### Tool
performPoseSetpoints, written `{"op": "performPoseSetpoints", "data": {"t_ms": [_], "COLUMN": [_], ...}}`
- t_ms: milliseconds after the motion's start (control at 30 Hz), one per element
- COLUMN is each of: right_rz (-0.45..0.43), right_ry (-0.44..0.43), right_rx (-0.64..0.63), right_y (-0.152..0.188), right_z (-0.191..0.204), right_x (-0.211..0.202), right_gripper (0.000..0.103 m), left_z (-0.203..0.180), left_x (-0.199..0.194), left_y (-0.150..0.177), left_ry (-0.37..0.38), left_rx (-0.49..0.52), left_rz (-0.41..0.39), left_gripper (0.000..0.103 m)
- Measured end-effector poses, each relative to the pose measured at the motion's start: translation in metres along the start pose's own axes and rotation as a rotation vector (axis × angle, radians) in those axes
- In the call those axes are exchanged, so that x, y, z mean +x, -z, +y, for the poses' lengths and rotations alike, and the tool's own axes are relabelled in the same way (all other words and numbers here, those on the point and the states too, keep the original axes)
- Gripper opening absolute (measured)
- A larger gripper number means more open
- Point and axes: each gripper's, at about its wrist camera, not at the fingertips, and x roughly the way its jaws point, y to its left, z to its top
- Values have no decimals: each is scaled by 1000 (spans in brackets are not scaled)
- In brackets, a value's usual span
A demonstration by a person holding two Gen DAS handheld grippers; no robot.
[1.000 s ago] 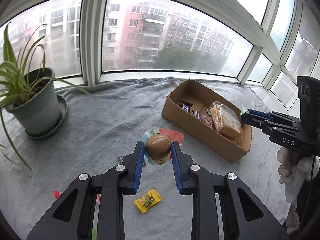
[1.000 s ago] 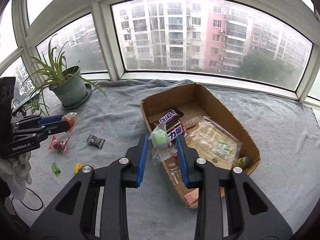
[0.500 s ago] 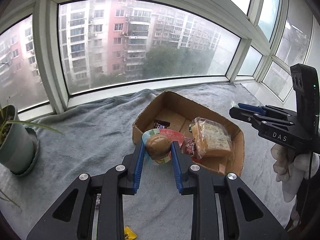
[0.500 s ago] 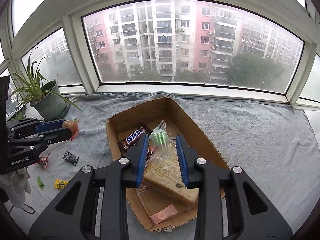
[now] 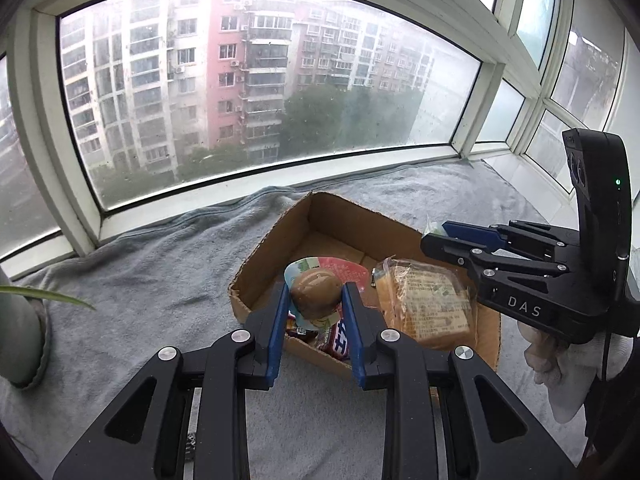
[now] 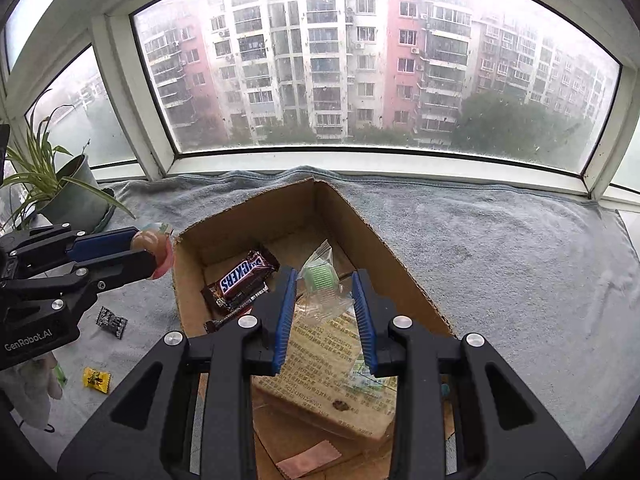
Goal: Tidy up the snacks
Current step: 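Carry the round candy and clear bag over the cardboard box, then open both grippers to drop the round candy and clear bag into the box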
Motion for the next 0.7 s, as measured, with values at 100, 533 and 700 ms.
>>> {"op": "performPoseSetpoints", "data": {"t_ms": [100,533,700], "right_rz": [8,8,-10], "right_ry": [5,46,60], "right_rx": [1,-21,-15], "right_y": [1,2,2], "right_z": [0,-1,-2], "right_x": [5,7,1], "right_gripper": [30,42,57], "left_z": [-1,-6,-7], "left_x": [7,12,11], "left_y": [0,-2,-2], "left_ry": [-2,-3,-14], "left_rx": [7,34,29], "left_rz": [8,18,17], "left_gripper": [25,30,33]}}
